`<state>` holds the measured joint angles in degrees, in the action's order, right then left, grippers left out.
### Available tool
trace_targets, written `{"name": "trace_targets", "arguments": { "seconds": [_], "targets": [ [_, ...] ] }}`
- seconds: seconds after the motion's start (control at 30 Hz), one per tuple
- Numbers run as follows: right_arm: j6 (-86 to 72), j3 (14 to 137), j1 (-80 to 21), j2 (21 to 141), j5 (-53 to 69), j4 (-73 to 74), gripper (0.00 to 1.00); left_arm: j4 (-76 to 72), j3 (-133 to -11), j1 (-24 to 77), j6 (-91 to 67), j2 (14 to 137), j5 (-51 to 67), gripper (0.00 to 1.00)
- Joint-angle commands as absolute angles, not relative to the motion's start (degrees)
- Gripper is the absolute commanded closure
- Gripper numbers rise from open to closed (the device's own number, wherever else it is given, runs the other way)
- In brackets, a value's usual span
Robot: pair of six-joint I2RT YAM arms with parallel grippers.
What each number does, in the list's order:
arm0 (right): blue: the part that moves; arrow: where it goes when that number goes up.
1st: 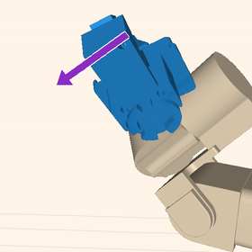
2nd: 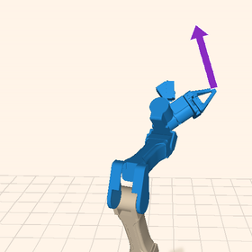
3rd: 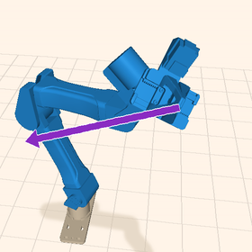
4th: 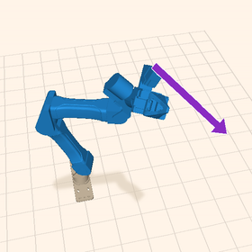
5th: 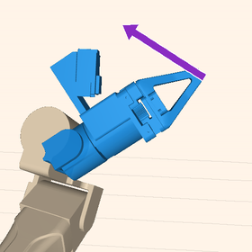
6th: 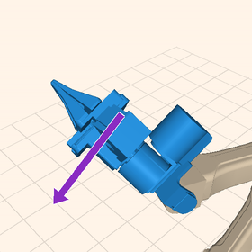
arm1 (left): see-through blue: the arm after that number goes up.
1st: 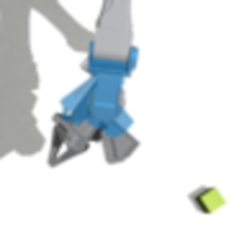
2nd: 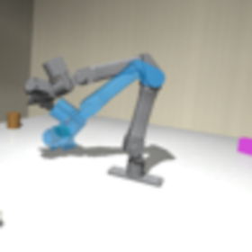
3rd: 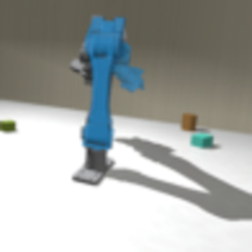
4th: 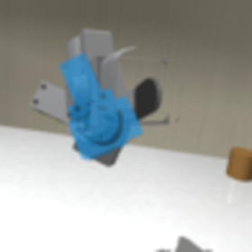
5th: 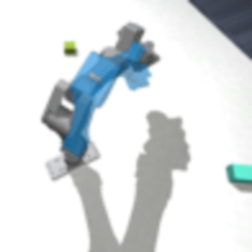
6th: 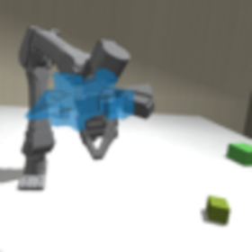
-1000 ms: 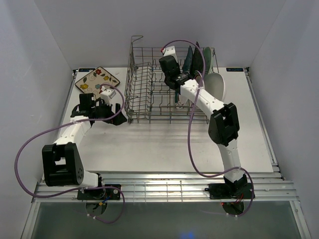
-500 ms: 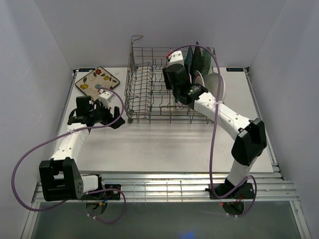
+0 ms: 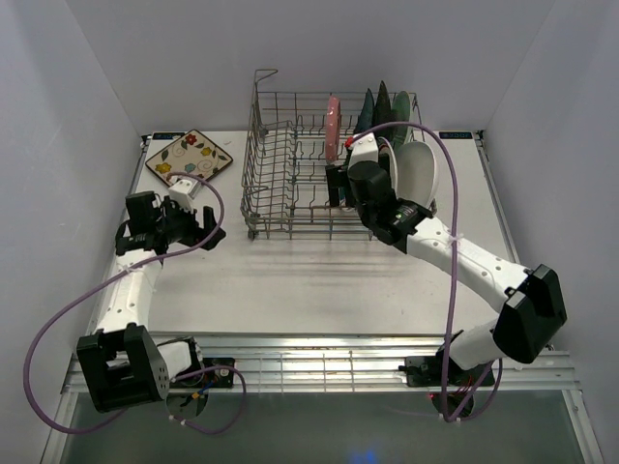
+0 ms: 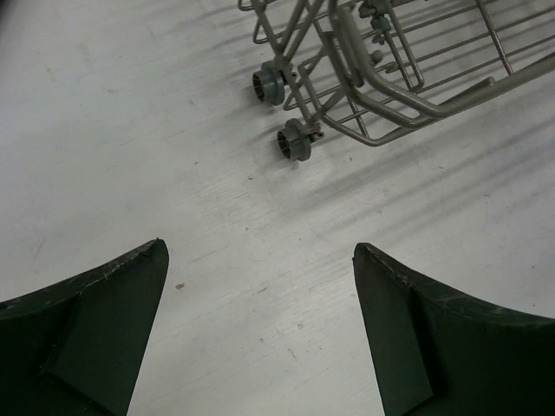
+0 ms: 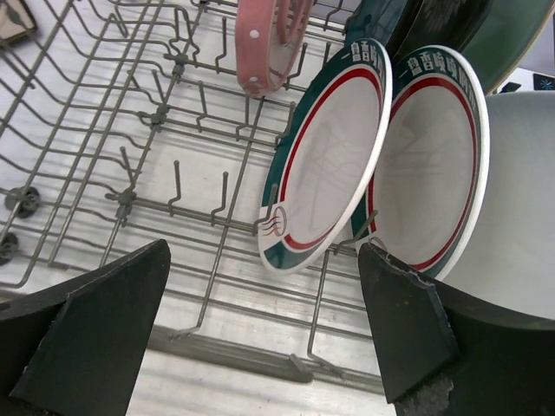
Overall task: Load the plates into the dish rack
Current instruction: Move the plate to the center of the board.
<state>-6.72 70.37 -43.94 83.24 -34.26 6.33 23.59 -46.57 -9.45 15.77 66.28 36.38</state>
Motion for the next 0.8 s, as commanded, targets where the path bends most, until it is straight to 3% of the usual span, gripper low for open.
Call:
{"name": "trace_targets", "arguments": {
  "seconds": [0.0, 0.5, 0.77],
  "targets": [
    [-8.4, 67.1, -45.3, 78.6, -32.8, 0.9, 0.06, 23.8, -48.5, -14.0, 14.7, 66.6, 40.6, 0.02],
    [-9.9, 52.7, -51.1, 59.9, -28.5, -3.7, 0.06, 20.2, -63.8, -28.4, 2.1, 91.3, 52.4, 0.02],
    [-9.9, 48.2, -51.3, 54.0, -27.9, -4.1, 0.06, 12.7, -68.7, -29.3, -12.4, 103.4, 53.7, 0.02]
  ]
}}
